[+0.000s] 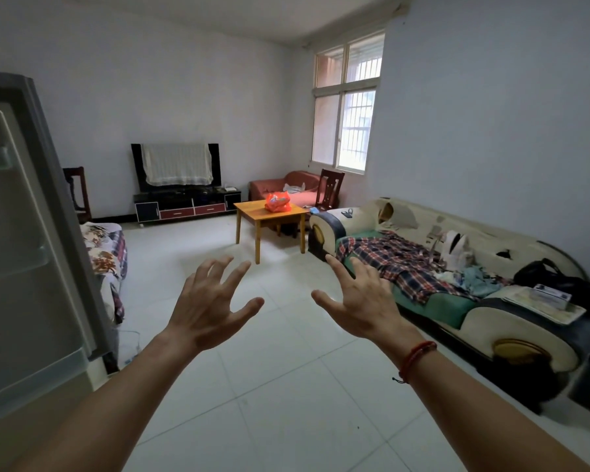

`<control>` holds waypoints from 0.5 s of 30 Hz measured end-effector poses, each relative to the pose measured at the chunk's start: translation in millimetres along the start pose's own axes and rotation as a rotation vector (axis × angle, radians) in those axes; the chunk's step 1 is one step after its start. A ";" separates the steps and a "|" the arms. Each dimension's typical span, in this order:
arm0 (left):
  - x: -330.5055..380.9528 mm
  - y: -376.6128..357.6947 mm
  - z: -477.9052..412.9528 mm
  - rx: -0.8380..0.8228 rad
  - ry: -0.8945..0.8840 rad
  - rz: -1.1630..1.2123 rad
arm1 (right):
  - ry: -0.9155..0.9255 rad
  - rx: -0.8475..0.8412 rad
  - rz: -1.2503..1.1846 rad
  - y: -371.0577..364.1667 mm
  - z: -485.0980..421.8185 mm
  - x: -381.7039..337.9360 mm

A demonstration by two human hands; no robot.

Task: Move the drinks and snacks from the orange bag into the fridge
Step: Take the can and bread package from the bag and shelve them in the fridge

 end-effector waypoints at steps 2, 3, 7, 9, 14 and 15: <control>-2.8 -9.8 -6.8 -0.010 0.017 0.002 | 0.006 -0.017 -0.002 -8.1 -9.3 3.2; -4.6 -14.3 -12.1 -0.009 0.024 0.006 | 0.007 -0.021 -0.006 -11.4 -16.2 4.9; -18.7 -41.0 -39.6 -0.041 0.029 0.008 | 0.004 -0.020 -0.002 -29.0 -56.0 12.9; -32.1 -60.9 -52.2 -0.057 0.037 0.006 | 0.004 -0.034 -0.002 -46.7 -77.6 14.1; -79.3 -109.3 -112.4 -0.051 0.051 0.017 | 0.011 -0.032 0.026 -90.5 -159.2 13.7; -88.9 -120.6 -126.9 -0.055 0.048 0.027 | 0.008 -0.032 0.028 -100.3 -177.6 14.3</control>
Point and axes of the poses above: each hand's wrist, its own z-axis away from the middle knuckle, its own y-axis out of the back of the hand, x = y × z, the point moved 3 cm from there along -z, towards the middle knuckle, and after that the axes turned 1 degree about x, right-handed, at the moved point
